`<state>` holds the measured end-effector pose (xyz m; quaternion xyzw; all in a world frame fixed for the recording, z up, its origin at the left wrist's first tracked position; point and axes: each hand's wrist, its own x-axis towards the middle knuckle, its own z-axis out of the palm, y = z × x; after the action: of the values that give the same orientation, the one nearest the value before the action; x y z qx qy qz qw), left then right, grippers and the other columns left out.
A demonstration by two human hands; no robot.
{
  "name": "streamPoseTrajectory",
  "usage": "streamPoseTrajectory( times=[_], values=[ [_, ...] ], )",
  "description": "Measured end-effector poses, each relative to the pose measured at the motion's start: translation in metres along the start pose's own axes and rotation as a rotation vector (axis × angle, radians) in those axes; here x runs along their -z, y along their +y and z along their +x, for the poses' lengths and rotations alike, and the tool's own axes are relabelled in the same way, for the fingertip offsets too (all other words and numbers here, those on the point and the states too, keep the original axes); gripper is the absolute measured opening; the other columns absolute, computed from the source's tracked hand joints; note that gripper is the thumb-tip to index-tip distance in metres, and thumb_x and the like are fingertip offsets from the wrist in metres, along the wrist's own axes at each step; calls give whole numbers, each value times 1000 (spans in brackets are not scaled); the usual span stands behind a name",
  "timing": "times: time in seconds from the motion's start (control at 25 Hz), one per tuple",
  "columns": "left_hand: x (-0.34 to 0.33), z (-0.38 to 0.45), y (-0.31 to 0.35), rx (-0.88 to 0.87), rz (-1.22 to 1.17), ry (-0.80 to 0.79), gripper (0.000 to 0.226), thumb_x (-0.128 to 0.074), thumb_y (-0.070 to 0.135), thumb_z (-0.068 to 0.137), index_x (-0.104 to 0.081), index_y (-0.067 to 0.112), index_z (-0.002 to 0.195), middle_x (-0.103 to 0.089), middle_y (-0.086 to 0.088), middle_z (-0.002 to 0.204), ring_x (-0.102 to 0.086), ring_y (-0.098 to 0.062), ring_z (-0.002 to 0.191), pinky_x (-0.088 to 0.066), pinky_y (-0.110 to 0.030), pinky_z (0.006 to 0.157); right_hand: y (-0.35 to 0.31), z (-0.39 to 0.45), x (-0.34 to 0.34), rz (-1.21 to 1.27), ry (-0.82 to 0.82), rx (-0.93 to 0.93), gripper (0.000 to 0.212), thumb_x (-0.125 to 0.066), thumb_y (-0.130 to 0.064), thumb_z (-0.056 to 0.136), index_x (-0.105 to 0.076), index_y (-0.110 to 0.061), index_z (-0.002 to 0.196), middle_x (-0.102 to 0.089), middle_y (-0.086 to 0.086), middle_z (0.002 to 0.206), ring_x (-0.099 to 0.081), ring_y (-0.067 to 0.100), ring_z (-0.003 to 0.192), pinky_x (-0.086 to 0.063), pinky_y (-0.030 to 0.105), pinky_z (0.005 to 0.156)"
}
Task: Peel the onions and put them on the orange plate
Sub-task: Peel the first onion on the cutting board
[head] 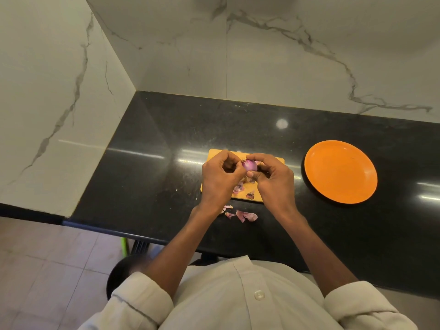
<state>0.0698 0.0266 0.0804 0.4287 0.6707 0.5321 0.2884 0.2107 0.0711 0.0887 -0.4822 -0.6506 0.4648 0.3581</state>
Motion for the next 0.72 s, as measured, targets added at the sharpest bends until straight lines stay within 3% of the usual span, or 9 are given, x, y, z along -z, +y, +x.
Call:
streamPoseTrajectory(
  times=[0.2,0.32,0.4,0.52,0.72],
  values=[
    [-1,1,0,65,-101,56,5,-77,8,88,-75,10,84,-72,-2,75,-65,-13,67,-56,-35,64,0,0,-2,115,-11,-57,42,-73,8,89,-77,-20,120,-77,-12,109,-73,4,101,-59,17,79],
    [0,2,-3,232,-273,49,6,-74,8,94,-78,5,89,-75,-11,84,-69,-19,78,-61,-42,76,-1,1,-4,223,-2,-147,40,-73,8,90,-77,-20,119,-77,-15,106,-74,1,98,-58,16,72],
    [2,2,-3,297,-339,11,10,-75,16,98,-81,8,98,-79,-13,93,-76,-26,89,-64,-48,88,-1,1,-3,239,10,-141,40,-73,8,90,-77,-18,120,-76,-14,110,-74,1,99,-58,16,76],
    [2,0,0,254,-331,-20,16,-81,17,94,-81,7,106,-81,-10,98,-79,-27,98,-64,-43,90,-1,2,-3,233,2,-112,40,-73,8,90,-77,-17,121,-76,-8,118,-73,4,105,-57,16,82],
    [2,2,-2,209,-286,22,7,-79,11,95,-82,6,99,-80,-9,91,-77,-27,91,-64,-41,86,-1,1,-4,247,2,-127,40,-72,10,90,-76,-16,120,-75,-6,120,-73,6,106,-58,16,82]
  ],
)
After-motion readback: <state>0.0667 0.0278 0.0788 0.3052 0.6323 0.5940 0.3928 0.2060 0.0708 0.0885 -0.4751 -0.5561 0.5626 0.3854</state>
